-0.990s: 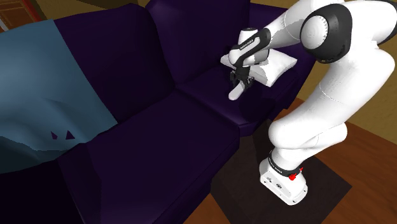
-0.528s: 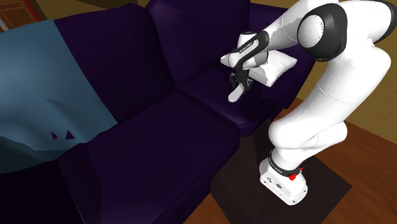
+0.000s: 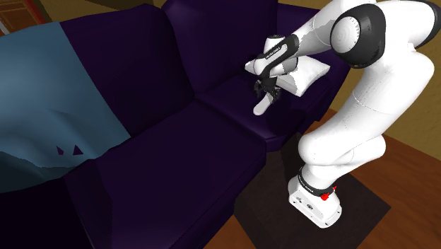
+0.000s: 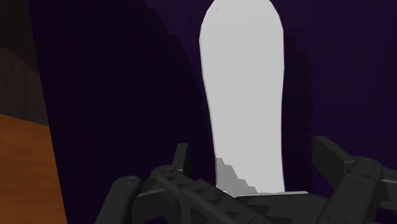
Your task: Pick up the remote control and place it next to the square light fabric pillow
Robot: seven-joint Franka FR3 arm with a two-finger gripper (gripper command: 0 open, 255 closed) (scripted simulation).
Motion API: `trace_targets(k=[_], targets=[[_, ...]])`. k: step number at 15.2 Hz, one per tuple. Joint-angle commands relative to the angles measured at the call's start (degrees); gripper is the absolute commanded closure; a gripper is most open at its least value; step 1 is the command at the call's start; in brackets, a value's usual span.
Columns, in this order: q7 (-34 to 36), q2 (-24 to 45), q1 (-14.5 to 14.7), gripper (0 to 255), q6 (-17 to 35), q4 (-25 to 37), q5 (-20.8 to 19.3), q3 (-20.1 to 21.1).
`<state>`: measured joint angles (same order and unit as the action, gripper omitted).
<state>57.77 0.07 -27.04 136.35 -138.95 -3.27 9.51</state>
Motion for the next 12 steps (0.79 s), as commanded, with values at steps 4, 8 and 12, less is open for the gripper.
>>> trace_targets(k=[4,8,12], targets=[[-0.8,-3.9,0.1,0,-6.1,2.2,1.2,0.1],[-1.0,-4.8,0.2,0,-7.7,2.9,1.4,0.1],[-1.0,-4.8,0.2,0,-7.7,2.9,1.4,0.1]])
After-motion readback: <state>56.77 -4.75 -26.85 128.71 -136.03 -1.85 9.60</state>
